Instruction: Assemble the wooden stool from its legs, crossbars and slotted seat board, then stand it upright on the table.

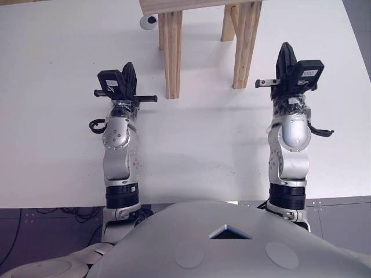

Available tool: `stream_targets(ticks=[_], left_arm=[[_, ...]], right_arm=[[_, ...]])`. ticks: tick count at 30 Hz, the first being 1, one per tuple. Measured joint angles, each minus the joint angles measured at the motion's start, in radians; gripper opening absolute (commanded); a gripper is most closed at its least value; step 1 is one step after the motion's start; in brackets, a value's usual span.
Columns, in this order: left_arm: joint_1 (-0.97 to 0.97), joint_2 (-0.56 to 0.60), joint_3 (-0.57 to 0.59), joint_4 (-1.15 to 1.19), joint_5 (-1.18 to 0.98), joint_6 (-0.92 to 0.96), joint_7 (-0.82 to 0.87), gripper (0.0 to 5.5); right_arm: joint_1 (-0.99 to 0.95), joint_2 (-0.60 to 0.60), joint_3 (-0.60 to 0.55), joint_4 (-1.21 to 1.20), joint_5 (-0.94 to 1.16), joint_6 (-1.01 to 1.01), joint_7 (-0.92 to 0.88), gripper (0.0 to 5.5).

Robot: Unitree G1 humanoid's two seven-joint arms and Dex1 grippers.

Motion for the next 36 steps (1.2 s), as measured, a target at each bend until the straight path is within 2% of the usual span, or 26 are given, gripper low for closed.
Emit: stream_targets(ticks=[13,28,36], left_arm=[[0.039,-0.059,-0.062,0.022,0.046,-0.066,0.052,0.00],[-0.088,0.055,0.059,0.140,0.012,-0.061,0.020,0.00],[-0.118,0.109,0.075,0.156,0.008,-0.018,-0.004,0.00]], right_arm=[[-0.070,-0.074,-0.047,0.009,0.002,0.025,0.030,0.03],[-0.101,-0.029,0.013,0.079,-0.030,0.003,-0.080,0.03],[-0.064,0.007,0.038,0.075,-0.040,-0.017,-0.129,0.03]])
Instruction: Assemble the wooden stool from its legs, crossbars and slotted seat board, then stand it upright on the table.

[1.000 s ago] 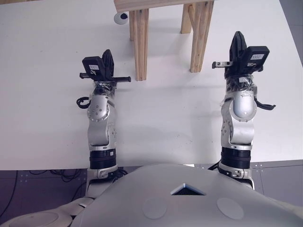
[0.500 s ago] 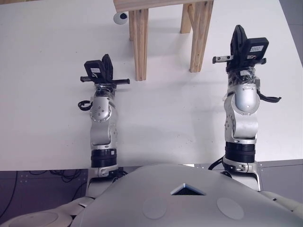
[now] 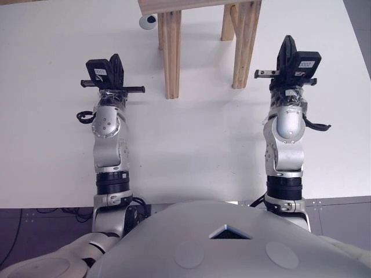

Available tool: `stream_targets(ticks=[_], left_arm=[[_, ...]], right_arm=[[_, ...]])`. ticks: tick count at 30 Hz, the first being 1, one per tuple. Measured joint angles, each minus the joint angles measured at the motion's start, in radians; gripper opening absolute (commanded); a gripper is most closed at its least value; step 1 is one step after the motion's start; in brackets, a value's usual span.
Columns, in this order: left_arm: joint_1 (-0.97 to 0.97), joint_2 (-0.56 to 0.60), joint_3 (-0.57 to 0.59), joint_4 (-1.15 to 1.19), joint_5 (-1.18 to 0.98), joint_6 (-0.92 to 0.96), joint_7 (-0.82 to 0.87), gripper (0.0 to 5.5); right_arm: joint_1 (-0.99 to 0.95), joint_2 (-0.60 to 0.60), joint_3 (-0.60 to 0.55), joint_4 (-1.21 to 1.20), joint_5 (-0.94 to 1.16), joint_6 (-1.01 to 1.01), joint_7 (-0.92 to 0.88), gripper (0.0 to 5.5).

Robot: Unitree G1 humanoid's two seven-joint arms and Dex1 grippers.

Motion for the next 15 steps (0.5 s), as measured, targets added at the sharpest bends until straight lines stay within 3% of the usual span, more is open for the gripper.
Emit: stream_targets(ticks=[15], left_arm=[[-0.030,-0.033,-0.035,0.060,0.048,0.029,0.064,0.00]], right_arm=[[-0.068,-0.008,-0.031,0.085,-0.001,-0.037,-0.001,0.03]])
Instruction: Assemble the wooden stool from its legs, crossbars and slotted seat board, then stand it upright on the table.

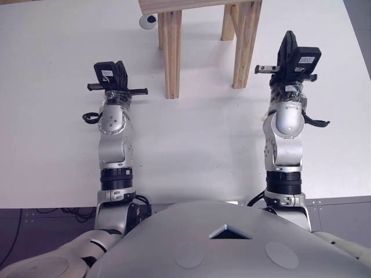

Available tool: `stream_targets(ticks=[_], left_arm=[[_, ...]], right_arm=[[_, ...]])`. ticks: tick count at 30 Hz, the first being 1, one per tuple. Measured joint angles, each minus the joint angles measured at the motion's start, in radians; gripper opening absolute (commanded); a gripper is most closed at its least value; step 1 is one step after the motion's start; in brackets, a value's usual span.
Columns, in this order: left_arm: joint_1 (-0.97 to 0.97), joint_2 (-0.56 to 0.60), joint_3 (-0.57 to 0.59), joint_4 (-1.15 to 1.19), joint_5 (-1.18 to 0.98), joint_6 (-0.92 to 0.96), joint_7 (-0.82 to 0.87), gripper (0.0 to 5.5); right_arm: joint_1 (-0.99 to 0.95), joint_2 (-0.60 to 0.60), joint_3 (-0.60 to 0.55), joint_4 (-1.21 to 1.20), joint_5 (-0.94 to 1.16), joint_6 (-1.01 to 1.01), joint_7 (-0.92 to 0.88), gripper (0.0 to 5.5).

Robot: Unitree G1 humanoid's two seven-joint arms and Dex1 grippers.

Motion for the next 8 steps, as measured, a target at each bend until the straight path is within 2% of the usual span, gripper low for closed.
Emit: stream_targets(ticks=[8], left_arm=[[0.037,0.008,-0.094,-0.021,0.076,-0.067,-0.033,0.00]], right_arm=[[-0.057,-0.039,-0.050,0.028,-0.027,0.012,-0.011,0.03]])
